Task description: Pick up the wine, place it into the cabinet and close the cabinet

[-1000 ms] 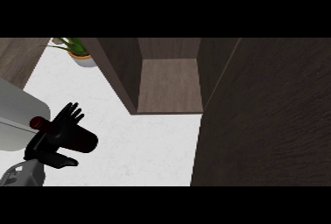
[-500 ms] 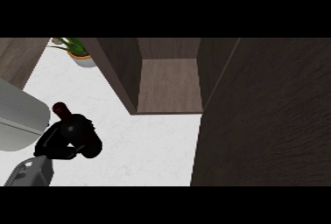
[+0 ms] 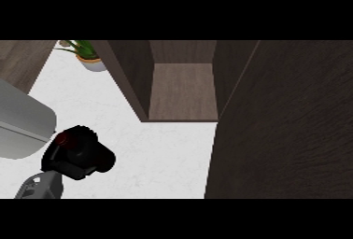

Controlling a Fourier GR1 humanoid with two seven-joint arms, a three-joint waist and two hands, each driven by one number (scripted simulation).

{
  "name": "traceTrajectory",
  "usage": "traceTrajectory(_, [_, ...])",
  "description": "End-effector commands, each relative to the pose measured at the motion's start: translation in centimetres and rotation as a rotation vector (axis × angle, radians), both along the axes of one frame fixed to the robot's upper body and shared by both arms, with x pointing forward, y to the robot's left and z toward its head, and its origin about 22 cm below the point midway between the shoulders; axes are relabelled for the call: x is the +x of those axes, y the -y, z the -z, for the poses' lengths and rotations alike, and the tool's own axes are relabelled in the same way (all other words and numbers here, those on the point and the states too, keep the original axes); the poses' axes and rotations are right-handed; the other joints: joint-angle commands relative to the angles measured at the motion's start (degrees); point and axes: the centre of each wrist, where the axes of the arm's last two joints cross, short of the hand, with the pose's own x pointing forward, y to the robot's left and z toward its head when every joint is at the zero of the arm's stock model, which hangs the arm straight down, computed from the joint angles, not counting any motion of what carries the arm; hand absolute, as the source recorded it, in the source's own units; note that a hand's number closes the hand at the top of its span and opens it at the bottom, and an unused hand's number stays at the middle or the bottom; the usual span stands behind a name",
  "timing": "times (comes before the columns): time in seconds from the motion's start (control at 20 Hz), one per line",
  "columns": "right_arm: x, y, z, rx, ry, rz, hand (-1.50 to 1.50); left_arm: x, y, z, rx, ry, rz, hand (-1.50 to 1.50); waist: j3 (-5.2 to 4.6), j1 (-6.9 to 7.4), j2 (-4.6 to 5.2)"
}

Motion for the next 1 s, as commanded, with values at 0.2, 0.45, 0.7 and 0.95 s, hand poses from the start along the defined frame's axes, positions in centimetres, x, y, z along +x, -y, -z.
traceTrajectory(0.2, [-1.8,0.9,-0.4,0.017,0.027,-0.013,-1.5,-2.5,1.5,-0.7,0.037,0.145,-0.223,1.5,0.04,0.4,-0.02])
traceTrajectory(0.45, [-2.4,0.2,-0.1,0.02,0.021,-0.026,-1.5,-1.6,2.7,-1.9,0.104,0.285,-0.278,1.5,0.01,0.16,-0.01])
traceTrajectory(0.7, [-3.3,0.9,-0.1,0.002,0.016,-0.03,-1.5,-2.4,3.7,-4.1,0.006,0.34,-0.239,1.5,0.02,0.15,-0.04])
traceTrajectory(0.95, [-3.3,0.2,-1.1,0.021,0.026,-0.034,-1.5,-0.6,7.1,-8.6,-0.032,0.324,-0.181,1.5,-0.03,0.03,-0.05])
